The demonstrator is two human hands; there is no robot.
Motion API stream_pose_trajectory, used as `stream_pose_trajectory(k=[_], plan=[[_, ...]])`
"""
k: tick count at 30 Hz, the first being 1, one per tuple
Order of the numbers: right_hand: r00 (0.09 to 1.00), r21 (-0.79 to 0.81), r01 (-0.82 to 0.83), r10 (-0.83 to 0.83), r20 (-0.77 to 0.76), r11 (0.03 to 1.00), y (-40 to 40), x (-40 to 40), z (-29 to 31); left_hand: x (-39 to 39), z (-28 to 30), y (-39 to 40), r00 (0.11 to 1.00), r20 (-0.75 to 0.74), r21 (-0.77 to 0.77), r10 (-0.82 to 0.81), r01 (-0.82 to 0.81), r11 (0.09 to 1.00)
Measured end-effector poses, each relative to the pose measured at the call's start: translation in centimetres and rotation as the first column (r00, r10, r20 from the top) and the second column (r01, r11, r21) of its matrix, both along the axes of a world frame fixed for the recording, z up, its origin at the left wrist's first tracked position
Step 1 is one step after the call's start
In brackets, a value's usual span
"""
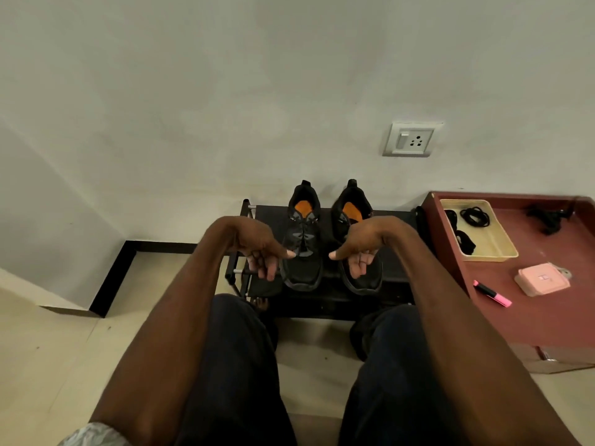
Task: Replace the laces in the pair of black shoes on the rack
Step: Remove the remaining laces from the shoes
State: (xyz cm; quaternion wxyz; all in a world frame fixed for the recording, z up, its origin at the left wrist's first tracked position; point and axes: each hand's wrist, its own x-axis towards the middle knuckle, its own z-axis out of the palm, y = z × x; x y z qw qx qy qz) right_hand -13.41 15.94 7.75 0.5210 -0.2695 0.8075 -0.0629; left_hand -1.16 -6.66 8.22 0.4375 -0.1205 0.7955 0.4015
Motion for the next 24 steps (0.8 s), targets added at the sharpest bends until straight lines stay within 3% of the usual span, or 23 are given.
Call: stream_pose_trajectory(k=[2,5,9,13,17,24], plan=[[0.996,-0.03,0.051,-0.053,-0.066,0.998,0.0,-0.2,-1.1,-0.6,-1.1,-0.1,0.994,-0.041,-0.078,0.103,-0.106,0.991],[0.98,-0.109,0.174,-0.183,-0.081,0.979,-0.7,-0.3,-3.1,-1.9,-3.6,-0.5,0.916,-0.247,-0.157,0.315,-0.359,0.92],[0.894,-0.313,0.379,-0.432,-0.119,0.871,-3.2,-1.2,-6.4,-4.5,-7.0,-1.1,0.722,-0.453,-0.074,0.523,-0.615,0.785],[0.726,-0.572,0.429,-0.644,-0.241,0.699,-5.9,-2.8,-9.5,-7.4,-9.8,-1.4,0.541,-0.548,0.043,0.638,-0.744,0.667],[0.639,-0.605,0.465,-0.718,-0.275,0.646,-8.5,-4.6,-10.9,-10.7,-11.2,-0.4,0.52,-0.584,-0.017,0.624,-0.776,0.631],[0.665,-0.483,0.535,-0.698,-0.265,0.693,-11.0,-5.8,-12.3,-13.4,-13.2,-0.5,0.592,-0.53,-0.132,0.607,-0.764,0.631]])
